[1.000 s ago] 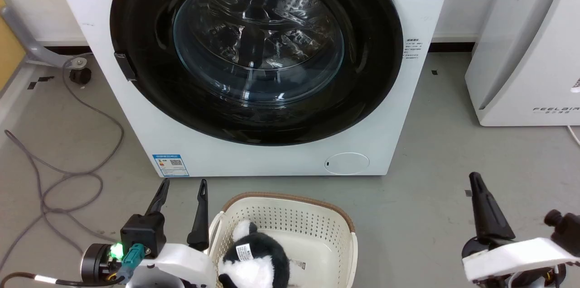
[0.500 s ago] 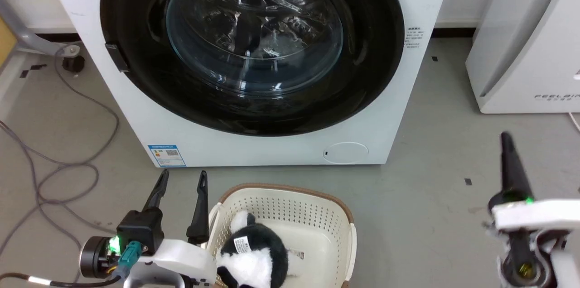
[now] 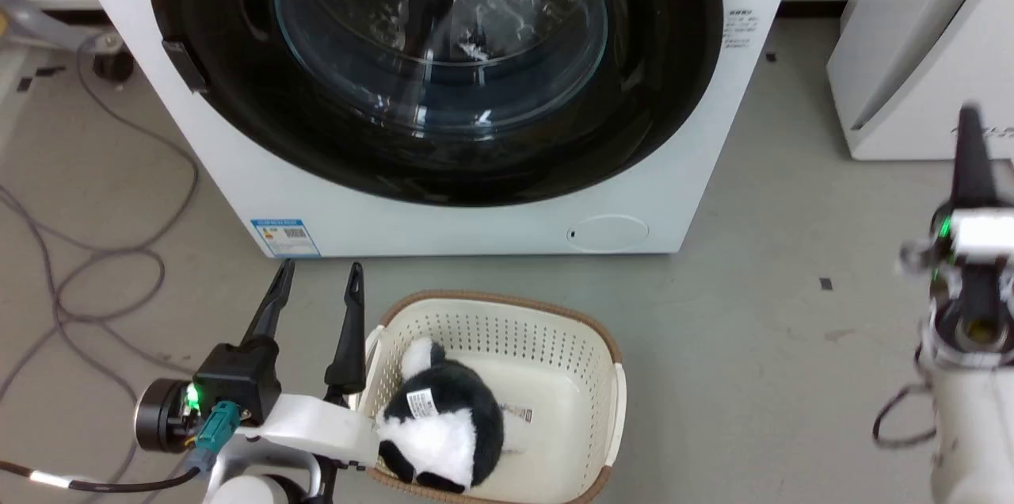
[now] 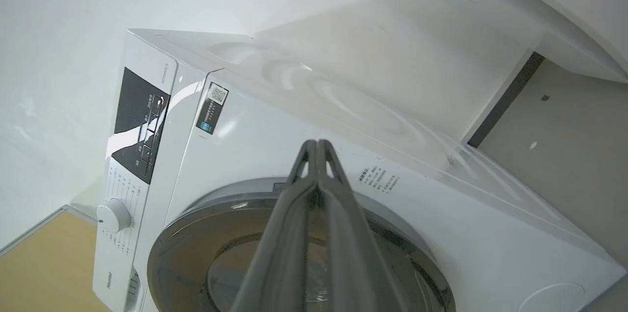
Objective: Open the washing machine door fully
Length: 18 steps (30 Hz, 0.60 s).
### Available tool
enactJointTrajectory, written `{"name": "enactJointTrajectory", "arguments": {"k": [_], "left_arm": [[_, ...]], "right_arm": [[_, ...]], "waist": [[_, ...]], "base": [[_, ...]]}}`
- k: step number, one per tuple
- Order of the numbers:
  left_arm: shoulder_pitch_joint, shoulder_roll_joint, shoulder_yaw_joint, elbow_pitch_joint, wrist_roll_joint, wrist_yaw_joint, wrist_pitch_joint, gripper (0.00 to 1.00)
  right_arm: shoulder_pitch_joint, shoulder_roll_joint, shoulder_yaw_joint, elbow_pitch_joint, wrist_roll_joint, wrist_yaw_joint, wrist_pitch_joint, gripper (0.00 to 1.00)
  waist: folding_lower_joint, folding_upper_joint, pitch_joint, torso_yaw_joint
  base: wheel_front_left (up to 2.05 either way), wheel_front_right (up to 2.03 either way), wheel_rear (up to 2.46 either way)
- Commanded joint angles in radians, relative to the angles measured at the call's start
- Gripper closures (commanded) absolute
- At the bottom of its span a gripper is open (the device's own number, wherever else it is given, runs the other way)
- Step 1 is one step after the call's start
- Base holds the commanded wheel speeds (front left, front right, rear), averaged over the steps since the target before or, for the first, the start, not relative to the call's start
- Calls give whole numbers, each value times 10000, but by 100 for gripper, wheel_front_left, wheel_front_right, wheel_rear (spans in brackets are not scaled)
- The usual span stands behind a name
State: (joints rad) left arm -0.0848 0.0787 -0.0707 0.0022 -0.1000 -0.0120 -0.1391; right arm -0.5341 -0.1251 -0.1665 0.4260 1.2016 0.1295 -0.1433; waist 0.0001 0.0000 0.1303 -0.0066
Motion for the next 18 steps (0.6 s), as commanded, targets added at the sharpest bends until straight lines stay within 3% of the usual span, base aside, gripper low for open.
{"name": "enactJointTrajectory", "arguments": {"k": [1, 10, 18], "left_arm": [[-190, 80, -37, -69, -50, -42, -103, 0], [-520, 234, -130, -231, -157, -90, -247, 0], [-845, 366, -266, -350, -241, -125, -404, 0]], "right_arm": [[-538, -177, 50, 267, 494, 8, -63, 100], [-2641, -761, 741, 1659, 2153, 9, 192, 100], [-4653, -1237, 2071, 3173, 3331, 9, 1101, 100]], "waist": [[-1, 0, 149, 27], [-1, 0, 816, 63], [-1, 0, 1352, 51]], "base": [[0, 0, 0], [0, 0, 0], [0, 0, 0]]}}
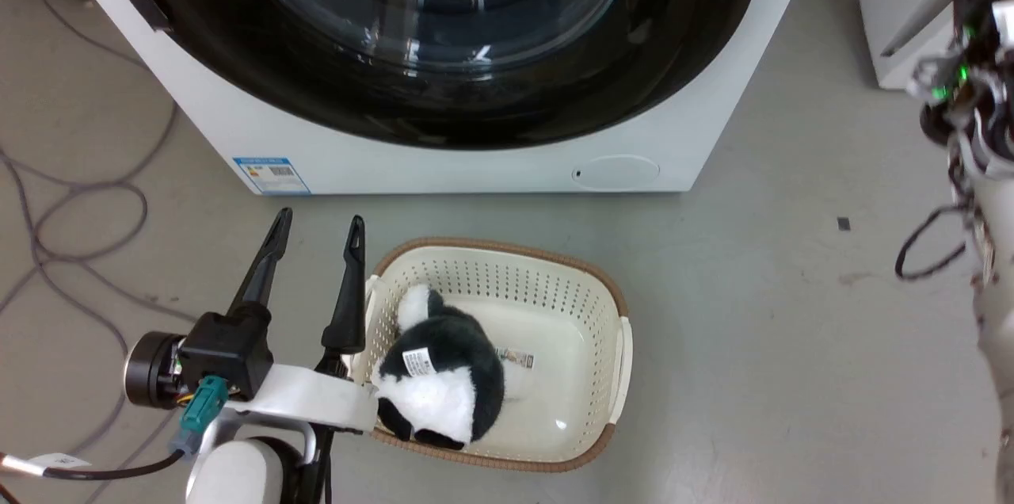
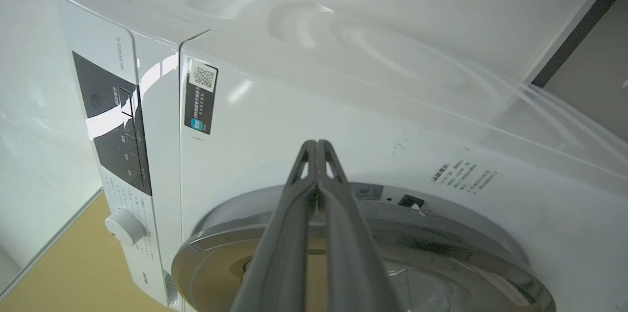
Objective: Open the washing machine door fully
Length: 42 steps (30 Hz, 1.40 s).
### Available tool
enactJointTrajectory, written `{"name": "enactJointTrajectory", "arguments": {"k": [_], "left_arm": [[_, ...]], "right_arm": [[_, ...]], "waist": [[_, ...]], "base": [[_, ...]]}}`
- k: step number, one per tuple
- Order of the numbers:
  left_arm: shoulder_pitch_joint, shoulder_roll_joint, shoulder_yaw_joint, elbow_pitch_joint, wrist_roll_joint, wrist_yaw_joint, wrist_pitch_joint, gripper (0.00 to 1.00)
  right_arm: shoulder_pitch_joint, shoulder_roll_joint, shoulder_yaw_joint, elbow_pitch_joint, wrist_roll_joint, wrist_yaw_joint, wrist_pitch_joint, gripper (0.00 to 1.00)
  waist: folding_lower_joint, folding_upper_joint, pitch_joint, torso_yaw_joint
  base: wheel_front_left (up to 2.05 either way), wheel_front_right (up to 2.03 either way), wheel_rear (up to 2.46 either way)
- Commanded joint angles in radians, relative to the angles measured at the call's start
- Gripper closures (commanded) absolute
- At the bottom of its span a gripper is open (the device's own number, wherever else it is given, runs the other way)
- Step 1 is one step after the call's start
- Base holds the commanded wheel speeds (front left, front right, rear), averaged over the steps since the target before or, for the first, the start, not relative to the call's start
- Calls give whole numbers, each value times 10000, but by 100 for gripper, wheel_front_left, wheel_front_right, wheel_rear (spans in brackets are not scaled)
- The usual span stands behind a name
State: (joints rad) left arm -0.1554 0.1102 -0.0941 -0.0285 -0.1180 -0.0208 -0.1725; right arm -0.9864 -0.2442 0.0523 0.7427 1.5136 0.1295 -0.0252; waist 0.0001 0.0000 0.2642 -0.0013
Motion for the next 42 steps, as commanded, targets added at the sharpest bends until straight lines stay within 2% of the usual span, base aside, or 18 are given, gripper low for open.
{"name": "enactJointTrajectory", "arguments": {"k": [1, 6, 8, 19, 28, 36, 42], "left_arm": [[-171, 62, -50, -52, -74, -39, -91, 0], [-324, 116, -125, -86, -164, -56, -201, 0], [-426, 151, -179, -107, -234, -58, -291, 0], [-720, 221, -334, -83, -430, -95, -515, 0], [-1008, 239, -455, -32, -587, -138, -716, 0], [-1218, 195, -503, -28, -720, -177, -887, 0], [-1186, 101, -458, 13, -682, -196, -891, 0]], "right_arm": [[-371, -95, 69, 196, 315, 9, 57, 100], [-1647, -279, 1202, 1171, 605, 10, 902, 100], [-2649, -248, 2038, 1893, 801, 10, 1562, 100], [-4874, -345, 4173, 3388, 937, 11, 3371, 100], [-6463, -160, 5395, 4514, 1605, 11, 4484, 100], [-7556, 4, 6493, 5259, 2250, 12, 6160, 100], [-7203, -24, 6693, 4967, 2197, 12, 6995, 100]], "waist": [[-1, 0, 67, -2], [-1, 0, 329, 16], [-1, 0, 543, 32], [-1, 0, 1097, 166], [-1, 0, 1553, 336], [-1, 0, 1870, 455], [-1, 0, 1719, 471]], "base": [[0, 0, 0], [0, 0, 0], [0, 0, 0], [0, 0, 0], [0, 0, 0], [0, 0, 0], [0, 0, 0]]}}
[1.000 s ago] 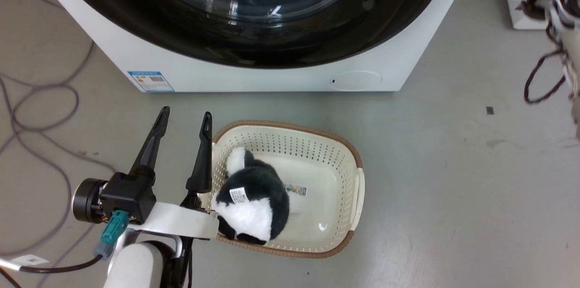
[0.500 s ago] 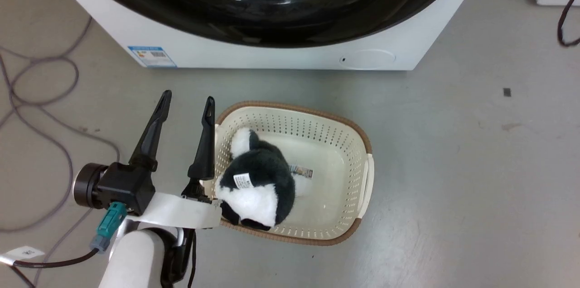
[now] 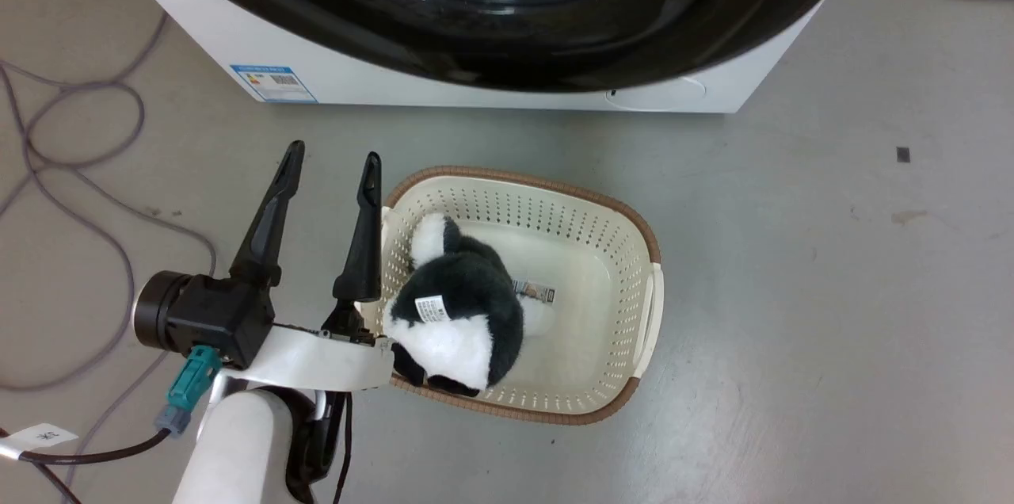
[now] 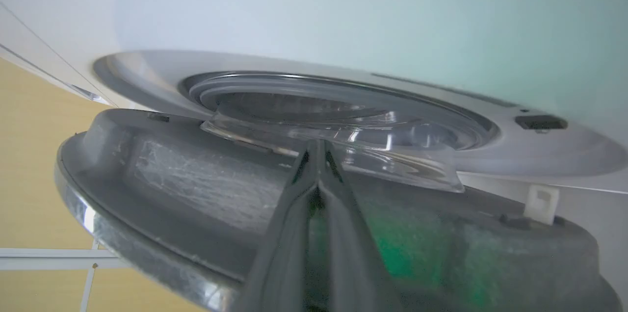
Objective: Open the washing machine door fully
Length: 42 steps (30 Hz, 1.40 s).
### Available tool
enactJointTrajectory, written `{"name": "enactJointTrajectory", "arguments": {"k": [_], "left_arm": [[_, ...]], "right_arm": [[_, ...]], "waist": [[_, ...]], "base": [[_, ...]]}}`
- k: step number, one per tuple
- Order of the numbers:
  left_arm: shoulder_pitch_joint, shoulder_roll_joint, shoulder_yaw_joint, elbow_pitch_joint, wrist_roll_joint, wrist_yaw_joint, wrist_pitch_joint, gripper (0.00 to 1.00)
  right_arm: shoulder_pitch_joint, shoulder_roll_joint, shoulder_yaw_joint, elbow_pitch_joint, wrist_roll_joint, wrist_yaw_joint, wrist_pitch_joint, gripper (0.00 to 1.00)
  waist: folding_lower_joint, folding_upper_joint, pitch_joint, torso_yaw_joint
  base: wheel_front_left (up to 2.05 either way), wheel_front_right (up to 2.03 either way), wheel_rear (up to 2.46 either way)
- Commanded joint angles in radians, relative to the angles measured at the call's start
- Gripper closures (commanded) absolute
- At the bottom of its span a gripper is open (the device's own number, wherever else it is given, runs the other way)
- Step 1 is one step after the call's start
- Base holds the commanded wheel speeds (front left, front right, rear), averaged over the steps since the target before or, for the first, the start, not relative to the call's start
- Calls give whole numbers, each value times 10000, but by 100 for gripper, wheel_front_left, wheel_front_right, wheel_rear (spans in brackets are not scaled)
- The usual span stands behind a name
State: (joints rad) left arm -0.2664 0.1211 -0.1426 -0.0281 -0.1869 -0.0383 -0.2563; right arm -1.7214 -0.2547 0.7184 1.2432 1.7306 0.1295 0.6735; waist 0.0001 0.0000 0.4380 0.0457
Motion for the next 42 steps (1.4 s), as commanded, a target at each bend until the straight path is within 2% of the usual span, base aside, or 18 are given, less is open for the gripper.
{"name": "enactJointTrajectory", "arguments": {"k": [1, 10, 18, 29, 42], "left_arm": [[-60, -20, 30, 24, 19, -25, -54, 0], [198, -78, 48, 269, 118, -77, -54, 0], [793, 20, 11, 627, 233, -95, -54, 0], [1696, 176, -30, 928, 238, 66, 31, 0], [2272, 266, -160, 840, 195, 243, 230, 0]], "right_arm": [[230, 73, 58, -83, 21, 12, 131, 100], [1327, -11, 138, -629, 176, 12, 1133, 100], [2999, -78, 85, -1552, 459, 12, 1509, 100], [5662, -40, 245, -2764, 809, 12, 1671, 100], [7647, 283, 472, -5042, 1419, 12, 1447, 100]], "waist": [[-1, 0, -64, -2], [-1, 0, -672, -52], [-1, 0, -1638, -42], [-1, 0, -3017, 105], [-1, 0, -3709, 70]], "base": [[0, 0, 0], [0, 0, 0], [0, 0, 0], [0, 0, 0], [0, 0, 0]]}}
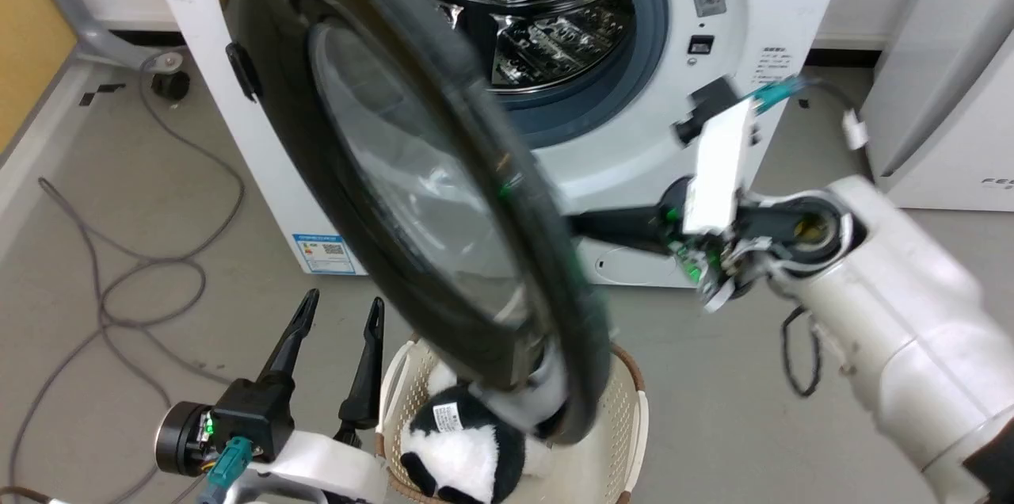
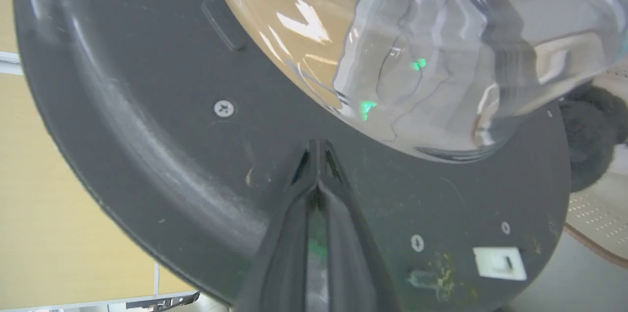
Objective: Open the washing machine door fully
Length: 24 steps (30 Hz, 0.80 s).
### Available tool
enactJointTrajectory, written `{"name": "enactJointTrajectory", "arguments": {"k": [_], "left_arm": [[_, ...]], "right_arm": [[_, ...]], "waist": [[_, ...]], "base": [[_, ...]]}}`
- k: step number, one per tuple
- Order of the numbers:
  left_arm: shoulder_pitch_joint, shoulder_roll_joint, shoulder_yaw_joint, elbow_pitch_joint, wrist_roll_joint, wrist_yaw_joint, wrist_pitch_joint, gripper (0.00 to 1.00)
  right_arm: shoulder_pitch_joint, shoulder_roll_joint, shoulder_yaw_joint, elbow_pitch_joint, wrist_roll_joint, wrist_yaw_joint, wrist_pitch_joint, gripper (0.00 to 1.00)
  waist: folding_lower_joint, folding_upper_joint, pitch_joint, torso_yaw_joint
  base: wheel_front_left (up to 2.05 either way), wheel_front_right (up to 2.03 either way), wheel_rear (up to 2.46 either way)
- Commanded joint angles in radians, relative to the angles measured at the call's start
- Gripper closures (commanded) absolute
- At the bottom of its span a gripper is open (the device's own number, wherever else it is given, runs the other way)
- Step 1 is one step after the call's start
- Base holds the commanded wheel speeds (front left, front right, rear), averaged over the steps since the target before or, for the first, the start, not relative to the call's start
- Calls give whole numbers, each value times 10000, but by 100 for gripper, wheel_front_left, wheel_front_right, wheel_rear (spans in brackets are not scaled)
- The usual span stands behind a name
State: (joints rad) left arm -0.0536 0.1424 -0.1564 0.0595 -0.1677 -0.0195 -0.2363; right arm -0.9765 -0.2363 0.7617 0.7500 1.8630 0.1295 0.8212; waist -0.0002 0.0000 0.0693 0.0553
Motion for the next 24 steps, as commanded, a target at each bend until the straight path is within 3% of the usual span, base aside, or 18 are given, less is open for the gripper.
{"name": "enactJointTrajectory", "arguments": {"k": [1, 17, 22, 23, 24], "left_arm": [[172, 63, -24, -44, -1, 67, 35, 0], [463, 146, -126, -15, -155, 183, 137, 0], [509, 159, -185, 18, -173, 220, 149, 0], [523, 160, -195, 26, -178, 229, 148, 0], [539, 166, -201, 27, -181, 241, 147, 0]], "right_arm": [[317, 148, 81, -300, 162, 12, -35, 100], [1555, 225, 1478, -2888, 443, 12, -611, 100], [1849, -20, 1365, -3346, 401, 12, -1836, 100], [1940, -82, 1259, -3379, 338, 12, -2290, 67], [2047, -142, 1133, -3424, 263, 12, -2780, 17]], "waist": [[2, 0, -53, -46], [2, 0, -296, -124], [2, 0, -375, -134], [2, 0, -406, -133], [2, 0, -424, -139]], "base": [[0, 0, 0], [0, 0, 0], [0, 0, 0], [0, 0, 0], [0, 0, 0]]}}
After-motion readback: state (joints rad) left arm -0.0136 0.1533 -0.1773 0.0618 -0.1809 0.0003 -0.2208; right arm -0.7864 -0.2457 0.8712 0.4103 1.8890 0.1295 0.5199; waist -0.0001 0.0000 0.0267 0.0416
